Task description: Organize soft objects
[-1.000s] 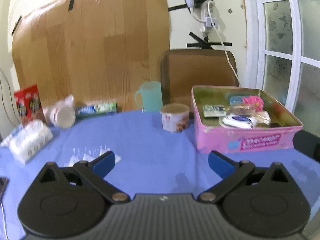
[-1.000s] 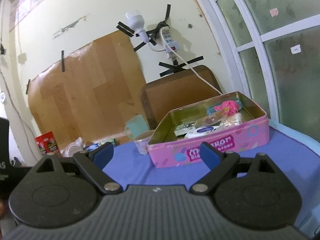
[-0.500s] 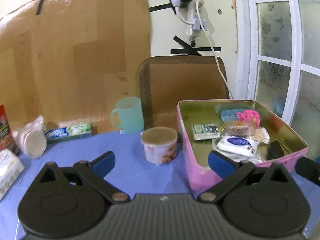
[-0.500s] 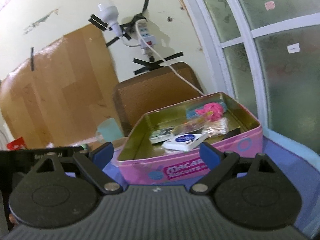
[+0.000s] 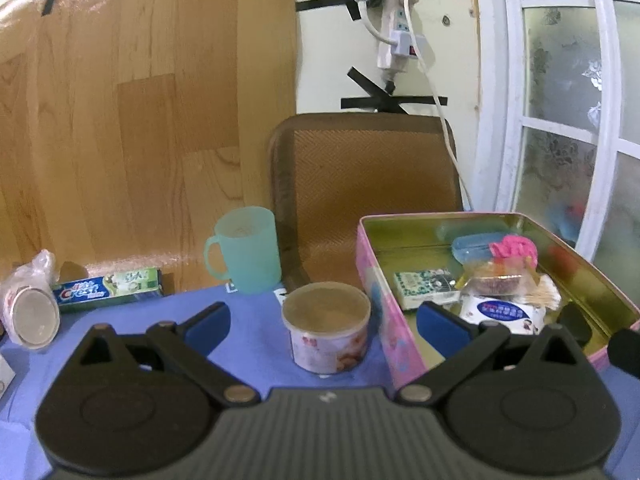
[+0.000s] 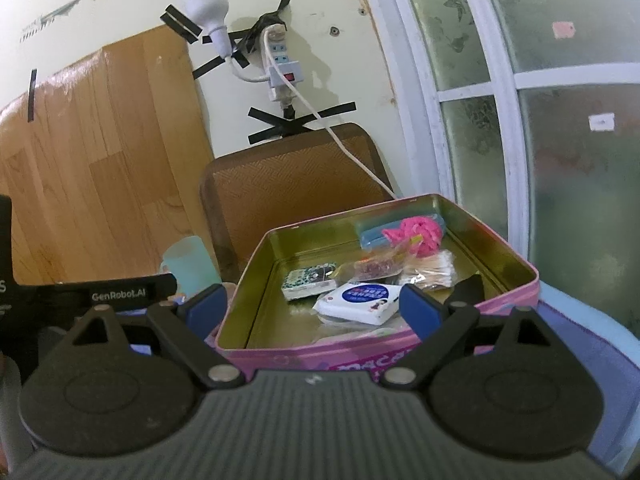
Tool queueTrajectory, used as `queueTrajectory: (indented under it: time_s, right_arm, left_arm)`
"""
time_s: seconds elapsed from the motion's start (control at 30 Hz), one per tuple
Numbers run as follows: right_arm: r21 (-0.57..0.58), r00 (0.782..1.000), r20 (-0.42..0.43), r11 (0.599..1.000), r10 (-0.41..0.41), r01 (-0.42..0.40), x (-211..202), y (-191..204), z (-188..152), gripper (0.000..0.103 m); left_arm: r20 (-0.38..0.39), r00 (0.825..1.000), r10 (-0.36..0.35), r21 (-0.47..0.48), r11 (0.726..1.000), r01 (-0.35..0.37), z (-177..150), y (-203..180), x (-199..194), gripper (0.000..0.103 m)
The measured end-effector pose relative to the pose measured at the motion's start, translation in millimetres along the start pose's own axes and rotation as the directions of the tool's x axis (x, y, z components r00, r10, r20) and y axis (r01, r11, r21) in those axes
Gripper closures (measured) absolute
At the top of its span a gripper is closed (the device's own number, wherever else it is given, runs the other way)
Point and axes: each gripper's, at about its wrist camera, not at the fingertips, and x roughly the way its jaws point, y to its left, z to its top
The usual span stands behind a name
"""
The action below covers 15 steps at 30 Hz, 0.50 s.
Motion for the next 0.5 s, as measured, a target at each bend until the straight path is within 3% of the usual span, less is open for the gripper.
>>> queueTrajectory:
  time_s: [0.13, 0.5]
  right_arm:
    - [0.014, 1.000, 0.002, 1.000, -0.003, 0.003, 3, 4, 1, 0.008]
    - [-0.010, 1.000, 0.014, 1.000, -0.004, 0.005, -1, 10, 6, 0.008]
  left_arm:
    - [0.023, 1.000, 0.009, -0.032, 0.999, -0.008, 4, 10, -6, 0.000]
    - [0.029, 1.000, -0.005, 0.001, 1.000, 0.005, 1, 2, -11, 0.000]
